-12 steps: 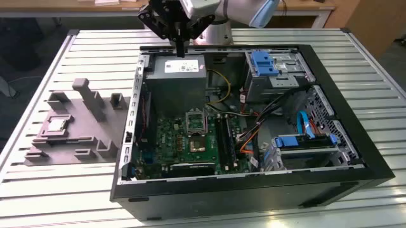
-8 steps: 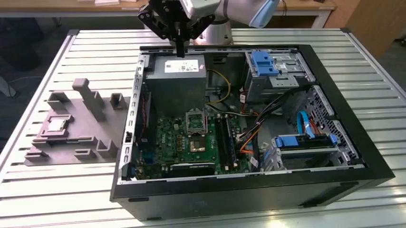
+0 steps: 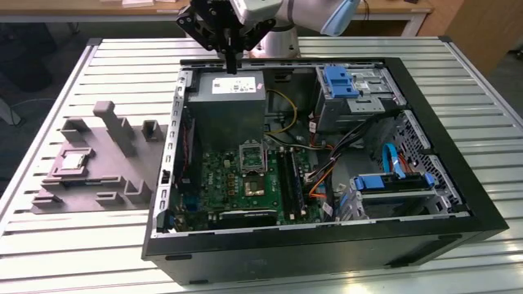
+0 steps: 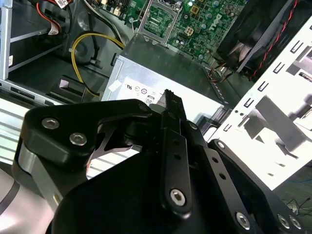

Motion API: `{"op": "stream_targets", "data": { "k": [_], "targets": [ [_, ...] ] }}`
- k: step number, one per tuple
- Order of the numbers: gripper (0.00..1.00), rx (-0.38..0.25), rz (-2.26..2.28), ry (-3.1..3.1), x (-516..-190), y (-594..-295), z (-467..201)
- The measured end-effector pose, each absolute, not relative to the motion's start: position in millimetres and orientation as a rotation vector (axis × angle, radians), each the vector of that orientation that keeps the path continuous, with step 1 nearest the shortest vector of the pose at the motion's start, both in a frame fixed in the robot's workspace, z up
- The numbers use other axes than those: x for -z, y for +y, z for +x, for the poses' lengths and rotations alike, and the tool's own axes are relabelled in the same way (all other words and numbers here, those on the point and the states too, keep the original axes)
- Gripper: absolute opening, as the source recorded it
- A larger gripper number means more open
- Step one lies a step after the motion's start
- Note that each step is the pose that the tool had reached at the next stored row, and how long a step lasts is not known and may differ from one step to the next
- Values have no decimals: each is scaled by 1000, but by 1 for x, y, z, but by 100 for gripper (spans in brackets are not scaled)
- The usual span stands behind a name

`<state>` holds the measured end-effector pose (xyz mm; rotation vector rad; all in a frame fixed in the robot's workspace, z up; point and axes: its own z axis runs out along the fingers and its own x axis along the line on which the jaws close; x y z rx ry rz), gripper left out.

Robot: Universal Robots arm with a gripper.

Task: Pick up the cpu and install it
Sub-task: 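Reach for the cpu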

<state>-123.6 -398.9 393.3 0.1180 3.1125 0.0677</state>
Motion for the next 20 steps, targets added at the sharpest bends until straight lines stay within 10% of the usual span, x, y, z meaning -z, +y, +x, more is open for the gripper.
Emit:
{"op": "stream_targets", "data": {
  "k": [20],
  "targets": [
    [11,-68,118,3113,-393,-399,-127]
  ]
}}
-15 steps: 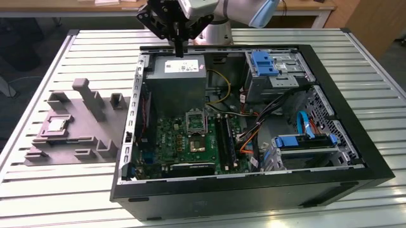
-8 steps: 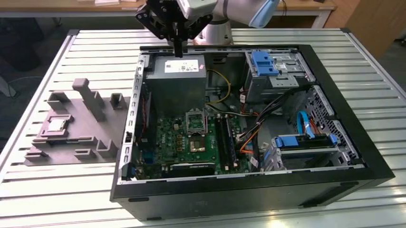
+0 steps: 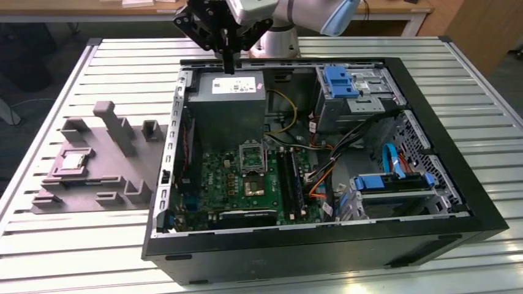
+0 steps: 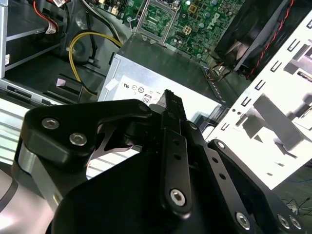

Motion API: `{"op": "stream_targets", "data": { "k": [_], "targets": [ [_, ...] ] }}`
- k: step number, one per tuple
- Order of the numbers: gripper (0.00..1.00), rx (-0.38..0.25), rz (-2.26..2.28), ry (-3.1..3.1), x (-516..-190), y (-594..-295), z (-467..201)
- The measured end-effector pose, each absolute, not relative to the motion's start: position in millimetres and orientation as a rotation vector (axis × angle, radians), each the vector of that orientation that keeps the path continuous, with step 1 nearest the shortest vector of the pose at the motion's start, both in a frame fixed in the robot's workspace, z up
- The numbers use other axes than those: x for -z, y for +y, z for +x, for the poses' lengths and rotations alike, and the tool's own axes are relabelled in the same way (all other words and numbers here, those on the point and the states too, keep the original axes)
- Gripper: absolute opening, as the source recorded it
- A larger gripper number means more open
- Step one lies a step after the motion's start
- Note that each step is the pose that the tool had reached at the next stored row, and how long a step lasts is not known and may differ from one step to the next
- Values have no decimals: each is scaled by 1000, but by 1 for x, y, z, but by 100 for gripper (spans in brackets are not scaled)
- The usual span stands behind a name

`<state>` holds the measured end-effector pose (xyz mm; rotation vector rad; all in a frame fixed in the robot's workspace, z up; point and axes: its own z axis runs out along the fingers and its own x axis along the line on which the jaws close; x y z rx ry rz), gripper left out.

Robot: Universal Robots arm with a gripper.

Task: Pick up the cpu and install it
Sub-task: 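Reach for the cpu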

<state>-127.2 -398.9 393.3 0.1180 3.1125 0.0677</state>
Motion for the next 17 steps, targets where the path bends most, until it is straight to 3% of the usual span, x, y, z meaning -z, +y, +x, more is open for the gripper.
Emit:
{"op": "stream_targets", "data": {
  "k": [17],
  "targets": [
    [11,-68,118,3112,-393,-399,-134]
  ]
}}
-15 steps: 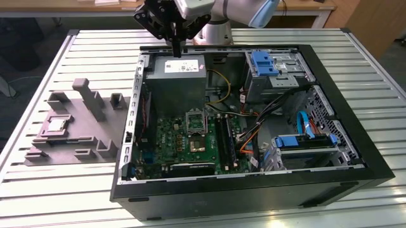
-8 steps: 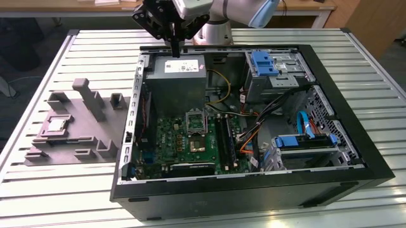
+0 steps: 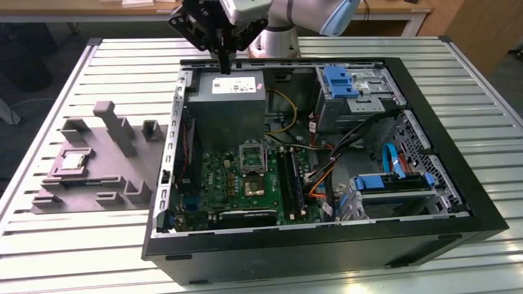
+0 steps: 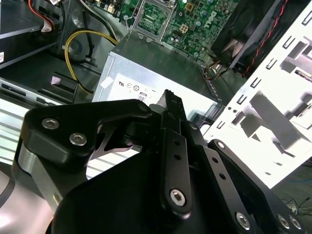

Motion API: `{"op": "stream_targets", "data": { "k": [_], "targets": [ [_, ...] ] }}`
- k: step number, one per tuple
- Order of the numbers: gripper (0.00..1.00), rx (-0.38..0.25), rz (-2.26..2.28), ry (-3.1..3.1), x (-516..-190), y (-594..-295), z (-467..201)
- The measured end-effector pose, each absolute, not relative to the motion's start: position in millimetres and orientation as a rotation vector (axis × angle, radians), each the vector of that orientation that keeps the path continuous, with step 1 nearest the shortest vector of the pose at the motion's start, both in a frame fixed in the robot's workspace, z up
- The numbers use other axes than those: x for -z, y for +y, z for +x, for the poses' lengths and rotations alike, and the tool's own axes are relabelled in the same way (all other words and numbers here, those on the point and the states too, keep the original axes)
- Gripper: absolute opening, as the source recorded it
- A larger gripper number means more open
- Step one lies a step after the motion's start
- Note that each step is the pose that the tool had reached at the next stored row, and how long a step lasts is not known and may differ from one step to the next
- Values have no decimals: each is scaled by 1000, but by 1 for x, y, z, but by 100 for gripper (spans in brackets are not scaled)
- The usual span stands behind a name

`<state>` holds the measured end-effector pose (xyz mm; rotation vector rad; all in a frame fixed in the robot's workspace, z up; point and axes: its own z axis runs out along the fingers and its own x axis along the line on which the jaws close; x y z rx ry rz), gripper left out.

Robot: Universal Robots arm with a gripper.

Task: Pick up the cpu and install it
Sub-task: 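Reach for the cpu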

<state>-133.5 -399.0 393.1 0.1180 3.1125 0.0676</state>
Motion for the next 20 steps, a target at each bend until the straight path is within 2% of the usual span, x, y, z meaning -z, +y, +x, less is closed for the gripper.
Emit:
{"op": "stream_targets", "data": {
  "k": [20],
  "targets": [
    [11,-68,118,3112,-393,-399,-142]
  ]
}}
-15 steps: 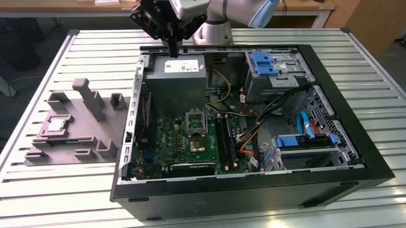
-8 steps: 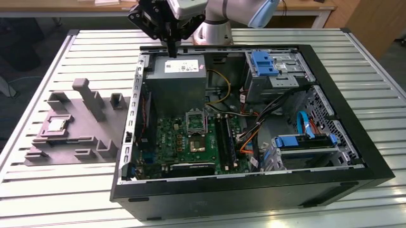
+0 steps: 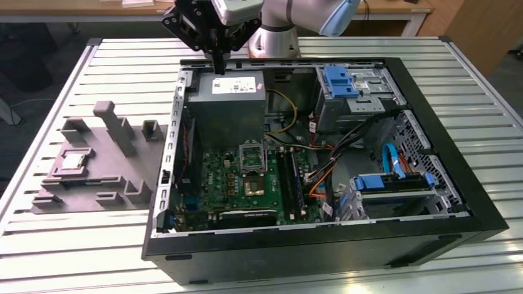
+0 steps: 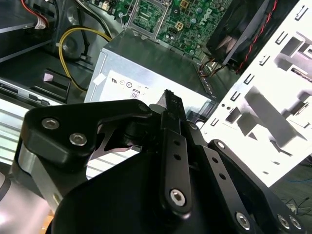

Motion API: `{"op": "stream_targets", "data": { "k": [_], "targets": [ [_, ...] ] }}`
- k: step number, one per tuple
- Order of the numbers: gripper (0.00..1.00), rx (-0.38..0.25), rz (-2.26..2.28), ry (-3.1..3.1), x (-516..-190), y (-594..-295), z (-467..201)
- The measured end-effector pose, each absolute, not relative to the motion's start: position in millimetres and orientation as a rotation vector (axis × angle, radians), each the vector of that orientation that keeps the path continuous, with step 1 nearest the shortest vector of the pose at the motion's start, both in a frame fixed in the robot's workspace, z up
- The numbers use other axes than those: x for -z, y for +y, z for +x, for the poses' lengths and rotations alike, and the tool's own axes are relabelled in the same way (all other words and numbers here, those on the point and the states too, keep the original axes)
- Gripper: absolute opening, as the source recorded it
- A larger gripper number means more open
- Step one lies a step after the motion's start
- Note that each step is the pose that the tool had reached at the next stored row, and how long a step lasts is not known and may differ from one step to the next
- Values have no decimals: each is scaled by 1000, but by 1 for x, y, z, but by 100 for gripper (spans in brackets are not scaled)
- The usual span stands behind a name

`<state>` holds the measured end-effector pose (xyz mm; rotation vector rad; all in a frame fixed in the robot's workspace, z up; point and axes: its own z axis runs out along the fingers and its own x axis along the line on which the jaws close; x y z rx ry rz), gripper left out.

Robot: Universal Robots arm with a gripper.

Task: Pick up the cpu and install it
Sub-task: 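Reach for the cpu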

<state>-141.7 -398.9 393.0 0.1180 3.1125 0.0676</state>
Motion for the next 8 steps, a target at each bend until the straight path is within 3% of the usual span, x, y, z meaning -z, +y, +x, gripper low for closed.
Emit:
{"op": "stream_targets", "data": {
  "k": [8],
  "targets": [
    [11,-68,118,3112,-393,-399,-144]
  ]
}}
